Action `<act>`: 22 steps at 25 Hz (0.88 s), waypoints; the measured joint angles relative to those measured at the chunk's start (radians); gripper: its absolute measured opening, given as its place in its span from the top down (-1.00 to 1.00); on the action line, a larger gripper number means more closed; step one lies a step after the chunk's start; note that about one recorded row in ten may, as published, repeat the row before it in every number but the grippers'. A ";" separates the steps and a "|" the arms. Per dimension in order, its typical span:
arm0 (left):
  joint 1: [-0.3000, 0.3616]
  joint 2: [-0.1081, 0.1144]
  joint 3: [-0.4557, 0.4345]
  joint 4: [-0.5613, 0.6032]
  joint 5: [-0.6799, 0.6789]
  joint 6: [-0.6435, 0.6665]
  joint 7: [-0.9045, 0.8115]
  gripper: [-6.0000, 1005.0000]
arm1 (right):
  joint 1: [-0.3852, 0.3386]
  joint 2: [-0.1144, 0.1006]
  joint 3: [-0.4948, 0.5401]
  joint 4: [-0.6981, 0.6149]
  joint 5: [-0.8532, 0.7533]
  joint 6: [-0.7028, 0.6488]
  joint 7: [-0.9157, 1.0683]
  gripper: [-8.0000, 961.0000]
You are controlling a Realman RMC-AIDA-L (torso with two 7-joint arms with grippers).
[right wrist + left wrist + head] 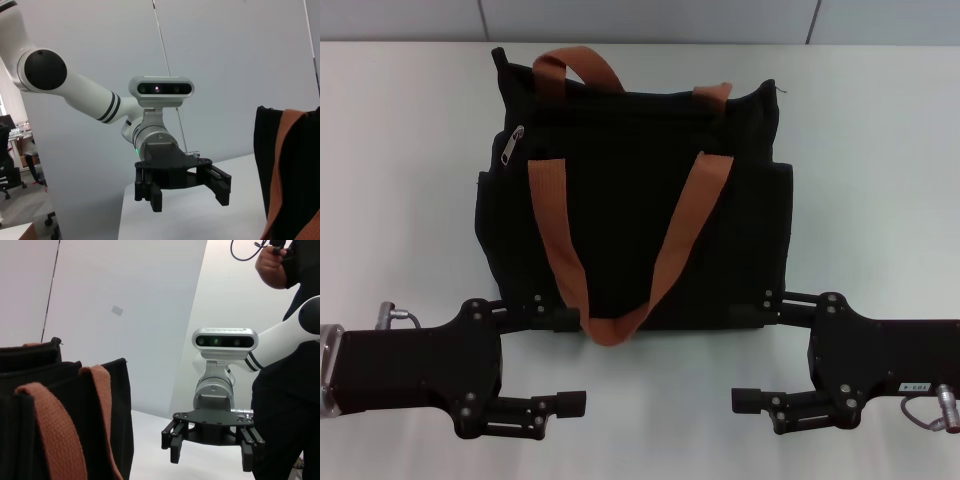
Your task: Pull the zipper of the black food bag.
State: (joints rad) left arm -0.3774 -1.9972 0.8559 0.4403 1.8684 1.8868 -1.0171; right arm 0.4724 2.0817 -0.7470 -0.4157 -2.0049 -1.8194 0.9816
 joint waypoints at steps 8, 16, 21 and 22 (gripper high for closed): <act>0.003 0.000 0.002 0.000 0.000 0.000 0.001 -0.64 | 0.000 0.000 0.000 0.000 0.000 -0.001 0.000 -0.72; 0.006 0.000 0.001 0.000 0.000 0.006 0.001 -0.64 | 0.000 0.000 -0.002 0.000 0.000 0.000 0.000 -0.72; 0.002 -0.009 -0.017 0.000 -0.007 0.035 0.014 -0.63 | 0.000 0.000 0.000 0.000 0.000 0.000 0.000 -0.72; 0.000 -0.012 -0.029 0.000 -0.009 0.044 0.018 -0.63 | 0.000 0.000 0.000 0.000 0.000 0.000 0.000 -0.72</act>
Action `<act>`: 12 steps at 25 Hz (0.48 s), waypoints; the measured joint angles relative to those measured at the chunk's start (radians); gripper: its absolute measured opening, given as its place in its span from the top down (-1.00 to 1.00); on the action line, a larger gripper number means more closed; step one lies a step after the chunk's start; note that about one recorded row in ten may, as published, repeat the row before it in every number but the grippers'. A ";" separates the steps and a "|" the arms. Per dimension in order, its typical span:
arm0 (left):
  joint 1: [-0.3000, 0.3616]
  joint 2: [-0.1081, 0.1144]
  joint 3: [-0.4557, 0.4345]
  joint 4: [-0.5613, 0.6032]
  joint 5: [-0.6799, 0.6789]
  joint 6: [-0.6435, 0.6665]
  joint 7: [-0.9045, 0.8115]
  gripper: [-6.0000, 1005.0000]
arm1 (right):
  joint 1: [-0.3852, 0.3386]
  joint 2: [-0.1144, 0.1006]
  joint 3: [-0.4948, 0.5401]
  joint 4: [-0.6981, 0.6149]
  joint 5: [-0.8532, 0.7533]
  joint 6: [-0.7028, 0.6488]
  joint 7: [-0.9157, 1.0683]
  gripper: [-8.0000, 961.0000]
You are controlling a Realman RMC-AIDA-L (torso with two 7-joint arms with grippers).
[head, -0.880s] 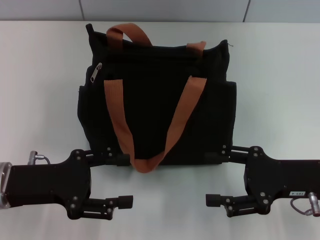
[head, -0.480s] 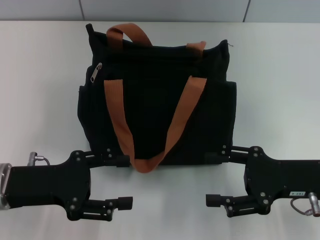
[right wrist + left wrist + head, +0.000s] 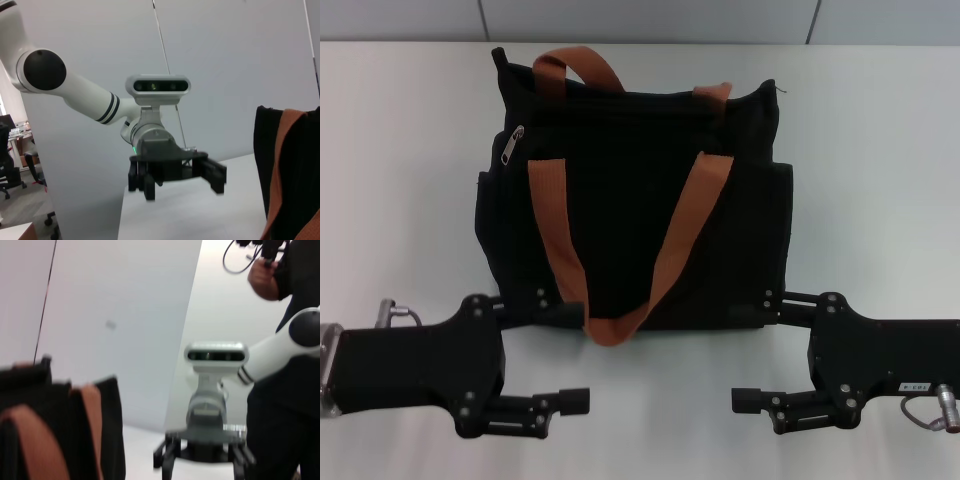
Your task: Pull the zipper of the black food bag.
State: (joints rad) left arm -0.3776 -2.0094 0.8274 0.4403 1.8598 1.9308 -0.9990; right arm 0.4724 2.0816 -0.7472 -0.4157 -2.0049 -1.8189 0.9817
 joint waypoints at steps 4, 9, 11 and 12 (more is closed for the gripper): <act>-0.008 -0.012 -0.103 0.008 -0.014 0.064 0.036 -0.63 | 0.000 0.000 0.000 0.000 0.000 0.000 0.000 -0.71; -0.001 -0.012 -0.143 0.009 -0.148 0.078 0.050 -0.63 | 0.000 0.000 0.000 0.000 0.001 0.000 0.000 -0.71; 0.008 -0.007 -0.145 0.008 -0.235 0.077 0.045 -0.63 | 0.000 0.000 0.001 0.000 0.002 0.000 0.000 -0.71; 0.012 -0.004 -0.148 0.006 -0.274 0.074 0.041 -0.63 | 0.000 0.000 0.001 0.000 0.002 0.000 0.000 -0.71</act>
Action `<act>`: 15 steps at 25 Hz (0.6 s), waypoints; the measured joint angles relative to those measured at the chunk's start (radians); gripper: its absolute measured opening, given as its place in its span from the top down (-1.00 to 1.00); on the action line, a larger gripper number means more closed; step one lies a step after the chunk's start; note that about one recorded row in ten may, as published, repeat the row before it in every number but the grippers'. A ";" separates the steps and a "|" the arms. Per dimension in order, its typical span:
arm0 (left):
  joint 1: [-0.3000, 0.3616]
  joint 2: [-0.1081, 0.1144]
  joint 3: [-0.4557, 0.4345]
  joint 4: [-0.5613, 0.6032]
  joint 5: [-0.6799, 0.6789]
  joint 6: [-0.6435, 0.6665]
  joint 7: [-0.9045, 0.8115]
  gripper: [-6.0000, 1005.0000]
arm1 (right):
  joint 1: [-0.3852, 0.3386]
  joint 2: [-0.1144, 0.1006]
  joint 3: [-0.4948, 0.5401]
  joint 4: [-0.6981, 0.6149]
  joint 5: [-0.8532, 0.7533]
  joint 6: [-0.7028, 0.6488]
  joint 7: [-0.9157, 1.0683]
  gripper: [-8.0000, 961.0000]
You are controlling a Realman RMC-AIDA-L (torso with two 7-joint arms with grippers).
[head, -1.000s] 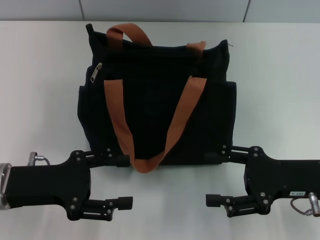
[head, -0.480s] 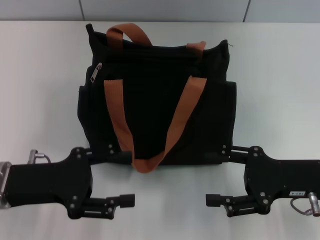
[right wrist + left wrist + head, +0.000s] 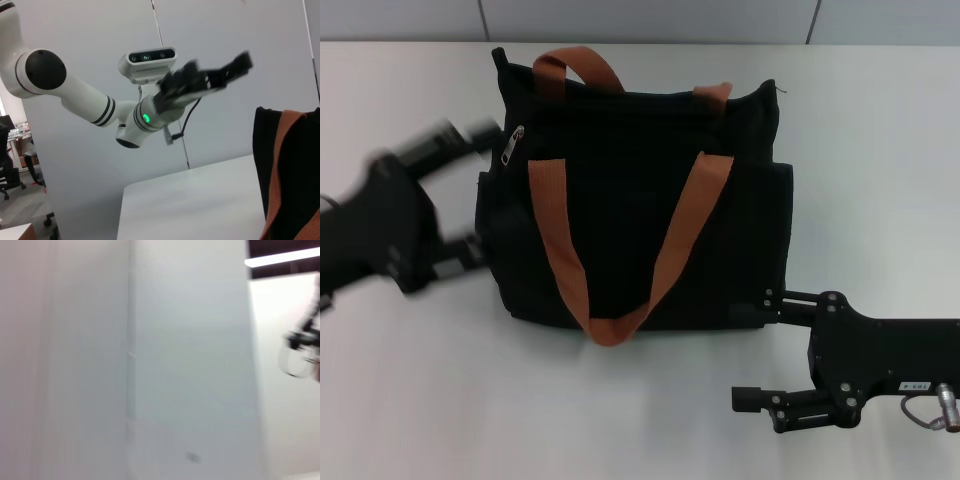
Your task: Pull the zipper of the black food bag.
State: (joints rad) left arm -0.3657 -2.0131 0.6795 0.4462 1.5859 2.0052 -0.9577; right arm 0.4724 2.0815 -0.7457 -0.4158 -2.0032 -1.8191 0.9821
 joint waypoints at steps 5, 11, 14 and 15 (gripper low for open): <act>0.006 0.033 -0.077 0.001 -0.060 -0.053 -0.035 -0.63 | 0.002 0.000 0.000 0.000 0.001 -0.005 0.001 -0.71; -0.019 0.111 -0.075 0.023 0.040 -0.160 -0.087 -0.63 | 0.003 0.000 0.000 0.000 0.001 -0.006 0.001 -0.70; -0.024 0.122 -0.078 0.050 0.084 -0.175 -0.113 -0.63 | 0.008 0.000 0.000 0.000 0.001 -0.007 0.005 -0.70; -0.025 0.125 -0.080 0.068 0.112 -0.182 -0.127 -0.63 | 0.010 0.000 0.000 0.000 0.001 -0.007 0.007 -0.70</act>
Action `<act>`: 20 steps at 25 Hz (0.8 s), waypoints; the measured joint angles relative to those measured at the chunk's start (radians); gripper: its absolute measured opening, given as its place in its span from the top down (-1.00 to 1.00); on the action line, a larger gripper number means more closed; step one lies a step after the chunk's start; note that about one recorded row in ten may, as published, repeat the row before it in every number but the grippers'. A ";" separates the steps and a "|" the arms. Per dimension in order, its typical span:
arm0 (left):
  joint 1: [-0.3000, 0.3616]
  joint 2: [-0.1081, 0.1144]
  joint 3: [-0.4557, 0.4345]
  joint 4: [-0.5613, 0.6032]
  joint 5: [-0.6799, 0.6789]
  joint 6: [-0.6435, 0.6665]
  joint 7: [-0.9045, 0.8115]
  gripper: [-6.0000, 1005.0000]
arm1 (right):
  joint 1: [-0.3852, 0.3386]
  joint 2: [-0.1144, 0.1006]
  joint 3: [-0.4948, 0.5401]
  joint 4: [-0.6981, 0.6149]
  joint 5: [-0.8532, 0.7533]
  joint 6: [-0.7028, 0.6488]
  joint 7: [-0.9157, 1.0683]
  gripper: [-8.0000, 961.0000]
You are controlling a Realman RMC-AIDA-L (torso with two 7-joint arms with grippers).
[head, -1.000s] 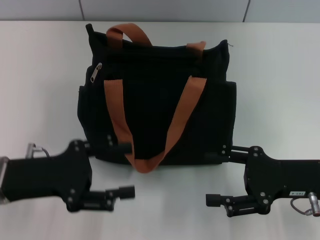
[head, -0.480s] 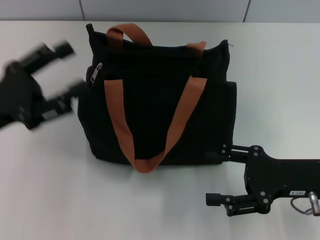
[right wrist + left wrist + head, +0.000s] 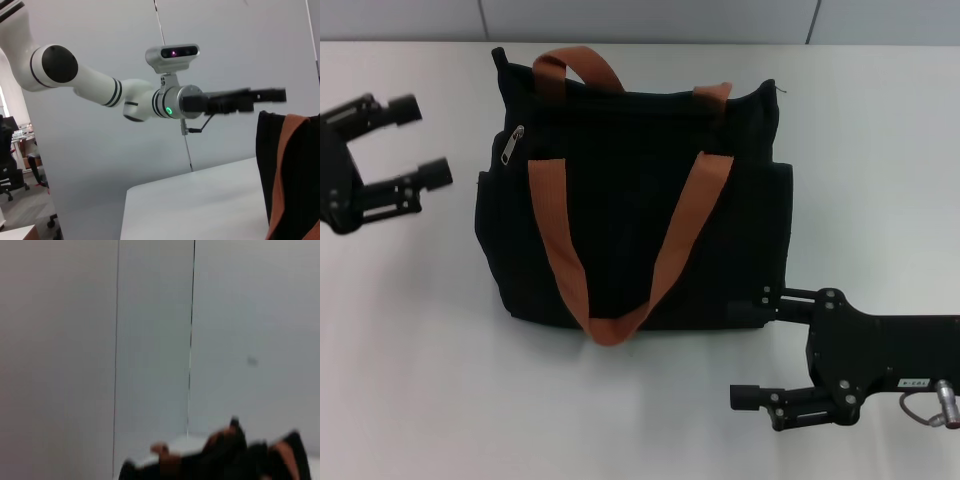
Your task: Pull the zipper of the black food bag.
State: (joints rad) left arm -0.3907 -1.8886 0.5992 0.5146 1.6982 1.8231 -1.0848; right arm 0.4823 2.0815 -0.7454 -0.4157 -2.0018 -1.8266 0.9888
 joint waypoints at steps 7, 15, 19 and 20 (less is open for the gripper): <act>0.001 0.006 -0.006 0.067 0.138 -0.092 -0.025 -0.63 | 0.004 0.000 0.000 0.000 0.000 0.003 0.001 -0.70; 0.000 -0.001 0.001 0.075 0.145 -0.134 -0.006 -0.63 | 0.006 0.000 0.000 0.000 0.000 0.006 0.005 -0.69; -0.010 -0.007 0.002 0.083 0.146 -0.136 -0.005 -0.63 | 0.006 0.000 0.000 0.000 0.000 0.007 0.005 -0.69; -0.021 -0.009 0.003 0.082 0.149 -0.138 0.000 -0.63 | 0.006 0.000 0.000 0.000 0.000 0.007 0.006 -0.69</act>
State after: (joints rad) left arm -0.4113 -1.8979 0.6019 0.5964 1.8476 1.6855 -1.0850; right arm 0.4884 2.0816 -0.7455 -0.4157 -2.0018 -1.8193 0.9944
